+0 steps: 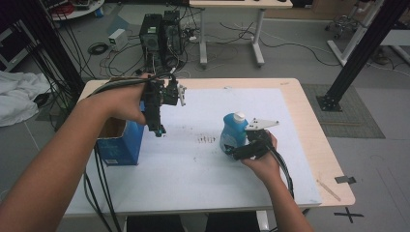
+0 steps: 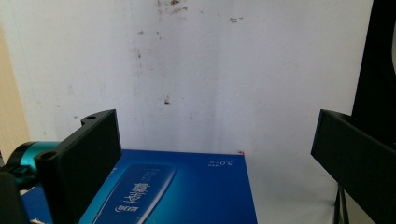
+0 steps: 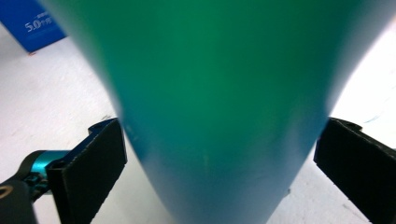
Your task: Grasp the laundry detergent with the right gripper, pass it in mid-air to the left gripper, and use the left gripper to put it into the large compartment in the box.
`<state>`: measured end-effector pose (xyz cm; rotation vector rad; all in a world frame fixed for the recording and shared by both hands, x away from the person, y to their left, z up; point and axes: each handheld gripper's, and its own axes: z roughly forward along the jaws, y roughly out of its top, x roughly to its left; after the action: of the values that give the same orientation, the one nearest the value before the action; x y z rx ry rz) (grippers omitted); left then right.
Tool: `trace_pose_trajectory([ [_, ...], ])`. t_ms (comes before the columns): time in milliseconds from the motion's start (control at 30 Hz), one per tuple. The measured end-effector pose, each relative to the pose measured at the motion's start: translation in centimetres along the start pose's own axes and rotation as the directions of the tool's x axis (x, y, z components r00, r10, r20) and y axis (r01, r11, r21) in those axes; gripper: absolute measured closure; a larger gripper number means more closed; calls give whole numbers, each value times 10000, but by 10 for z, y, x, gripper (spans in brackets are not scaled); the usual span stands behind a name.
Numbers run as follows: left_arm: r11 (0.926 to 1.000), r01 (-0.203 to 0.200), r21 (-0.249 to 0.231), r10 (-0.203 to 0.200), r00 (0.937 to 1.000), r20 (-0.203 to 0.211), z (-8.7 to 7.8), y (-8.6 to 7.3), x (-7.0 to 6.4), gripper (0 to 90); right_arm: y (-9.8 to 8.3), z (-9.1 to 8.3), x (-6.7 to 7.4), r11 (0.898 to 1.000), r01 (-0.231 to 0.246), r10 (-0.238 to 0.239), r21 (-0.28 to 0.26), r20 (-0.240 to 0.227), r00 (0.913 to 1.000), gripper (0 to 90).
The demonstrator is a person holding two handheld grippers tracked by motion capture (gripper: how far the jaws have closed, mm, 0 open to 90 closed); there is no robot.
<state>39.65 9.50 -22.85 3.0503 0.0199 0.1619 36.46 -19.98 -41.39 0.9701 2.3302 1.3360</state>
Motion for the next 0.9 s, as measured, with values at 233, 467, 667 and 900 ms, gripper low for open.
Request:
trace_pose_trajectory([
  [233, 10000, -25, 9, 25, 10000, -5, 1, 1, 0, 16, -1, 1, 2, 9999, 99, -98, -56, 186, 9998, 144],
  [467, 10000, -67, 48, 67, 10000, 4, 2, 2, 0, 16, -2, 2, 1, 10000, 32, -30, -72, 218, 9998, 145],
  [667, 9999, -55, 151, 55, 10000, 26, 3, 3, 0, 17, -3, 3, 2, 10000, 7, -4, -94, 365, 9993, 187],
  [900, 9999, -85, 94, 85, 10000, -5, 2, 4, -1, 16, -2, 4, 3, 9997, 65, -51, -246, 540, 9985, 262],
])
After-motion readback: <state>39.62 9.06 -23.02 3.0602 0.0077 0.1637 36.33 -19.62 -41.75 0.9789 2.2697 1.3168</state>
